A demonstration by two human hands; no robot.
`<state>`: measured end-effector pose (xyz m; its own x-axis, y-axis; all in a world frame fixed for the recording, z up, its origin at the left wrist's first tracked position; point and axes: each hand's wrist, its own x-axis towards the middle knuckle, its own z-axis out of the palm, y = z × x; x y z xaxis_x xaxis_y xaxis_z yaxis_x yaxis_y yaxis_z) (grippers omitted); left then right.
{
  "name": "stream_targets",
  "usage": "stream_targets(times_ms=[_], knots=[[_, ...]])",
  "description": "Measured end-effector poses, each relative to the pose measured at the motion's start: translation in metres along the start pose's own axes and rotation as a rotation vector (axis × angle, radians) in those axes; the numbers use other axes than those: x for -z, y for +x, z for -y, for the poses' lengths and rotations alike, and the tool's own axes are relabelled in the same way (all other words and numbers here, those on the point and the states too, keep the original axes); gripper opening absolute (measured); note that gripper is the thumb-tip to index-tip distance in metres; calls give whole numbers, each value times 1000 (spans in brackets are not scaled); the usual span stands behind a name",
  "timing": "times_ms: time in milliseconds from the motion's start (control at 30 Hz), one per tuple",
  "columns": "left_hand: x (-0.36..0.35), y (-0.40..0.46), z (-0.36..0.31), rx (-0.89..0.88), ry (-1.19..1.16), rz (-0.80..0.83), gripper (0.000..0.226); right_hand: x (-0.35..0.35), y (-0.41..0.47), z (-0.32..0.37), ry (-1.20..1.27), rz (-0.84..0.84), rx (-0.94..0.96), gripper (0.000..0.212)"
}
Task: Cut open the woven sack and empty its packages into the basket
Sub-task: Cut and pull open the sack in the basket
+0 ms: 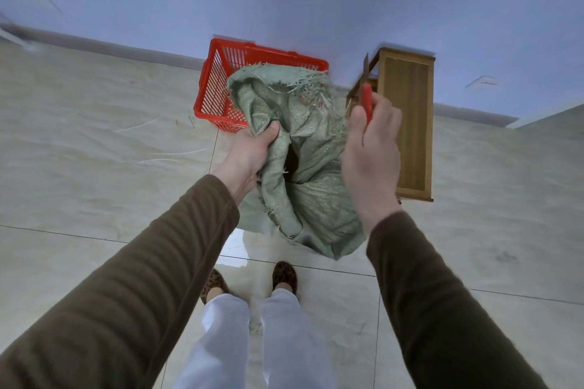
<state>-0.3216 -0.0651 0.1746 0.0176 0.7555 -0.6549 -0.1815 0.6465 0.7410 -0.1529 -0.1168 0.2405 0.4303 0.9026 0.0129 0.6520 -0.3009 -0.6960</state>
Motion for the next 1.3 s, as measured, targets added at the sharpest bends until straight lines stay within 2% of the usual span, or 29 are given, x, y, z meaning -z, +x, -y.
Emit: stream_targets(times_ms=[67,200,233,367,533,633,867,1000,1167,1300], knots=[[0,0,0,-14,24,-14,18,2,-28,1,31,20,86,26],[-2,-2,-2,-59,83,-14,25,-5,-61,-3,-184,556,-39,27],[-3,-3,-2,-66,91,-13,26,-7,-60,-5,-235,645,-75,27],[-4,-6,1,-82,82,2,29,-19,-49,-3,-298,757,-124,29],[-6,-9,7,-87,68,41,22,-30,-29,3,-369,847,-192,31],[-6,-11,10,-78,59,50,26,-28,-23,4,-381,816,-196,32],[-7,-12,9,-80,19,23,29,-14,-30,9,-466,645,12,32],[-11,-13,7,-90,12,30,28,-10,-30,10,-449,610,-4,33],[-21,-17,5,-83,-53,90,20,-23,-26,14,-427,676,-24,30],[-19,-13,4,-64,-82,90,24,-20,-16,12,-354,582,-15,30]])
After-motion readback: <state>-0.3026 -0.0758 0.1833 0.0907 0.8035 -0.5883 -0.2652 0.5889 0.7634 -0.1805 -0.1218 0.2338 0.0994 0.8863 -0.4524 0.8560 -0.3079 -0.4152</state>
